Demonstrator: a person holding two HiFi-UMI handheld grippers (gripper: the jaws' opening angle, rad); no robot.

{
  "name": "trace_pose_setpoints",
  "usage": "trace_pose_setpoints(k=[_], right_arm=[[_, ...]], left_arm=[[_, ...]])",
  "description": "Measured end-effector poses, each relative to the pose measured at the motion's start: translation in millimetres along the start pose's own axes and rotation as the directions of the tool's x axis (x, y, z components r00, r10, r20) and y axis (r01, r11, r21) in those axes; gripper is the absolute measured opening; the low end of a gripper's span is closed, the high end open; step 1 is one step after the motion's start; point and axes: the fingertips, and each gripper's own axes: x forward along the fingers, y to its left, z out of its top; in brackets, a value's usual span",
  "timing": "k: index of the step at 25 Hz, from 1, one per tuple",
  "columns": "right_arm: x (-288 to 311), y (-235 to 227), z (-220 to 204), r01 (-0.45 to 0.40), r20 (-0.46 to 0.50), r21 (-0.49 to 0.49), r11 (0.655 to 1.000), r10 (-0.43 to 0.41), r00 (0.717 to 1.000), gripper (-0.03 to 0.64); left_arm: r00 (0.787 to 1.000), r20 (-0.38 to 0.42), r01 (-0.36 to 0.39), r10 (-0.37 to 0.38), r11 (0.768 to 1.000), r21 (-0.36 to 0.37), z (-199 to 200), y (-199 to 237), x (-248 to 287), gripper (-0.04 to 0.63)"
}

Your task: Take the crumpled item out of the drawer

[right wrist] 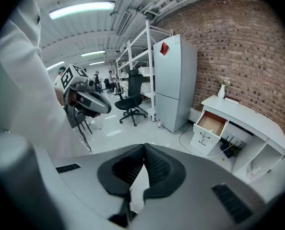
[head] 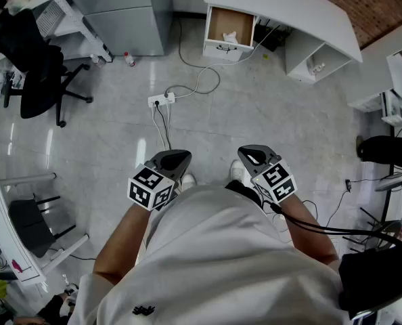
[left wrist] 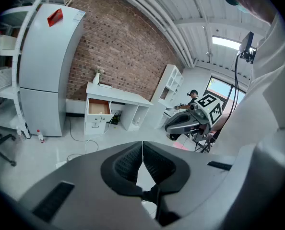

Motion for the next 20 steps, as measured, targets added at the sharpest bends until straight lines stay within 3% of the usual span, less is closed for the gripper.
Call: trace_pose_setpoints(k=[11,15,20], right_arm=[[22.4,29.8,9.5,0.065,-0.012,0.049,0.997,-0.065,0.998,0.029],[24.3,3.5,10.9,0.082,-0.004,0.091,0.992,-0.082,0.997,0.029],[40.4,-65.7,23.2,0.078,0.008,0.116,0.99,-0.079,0.997,0.029]], left_arm=[[0.998,-0.03,0.05,-0.05,0.999,0.013,-25.0,34.2,-19.6,0.025],[0.996,-0.042,0.085,-0.083,0.996,0.032,-6.3,36.4,7.6,0.025],[0.995,-0.065,0.076,-0.072,0.996,0.054,38.8,65.5,57.9,0.025]])
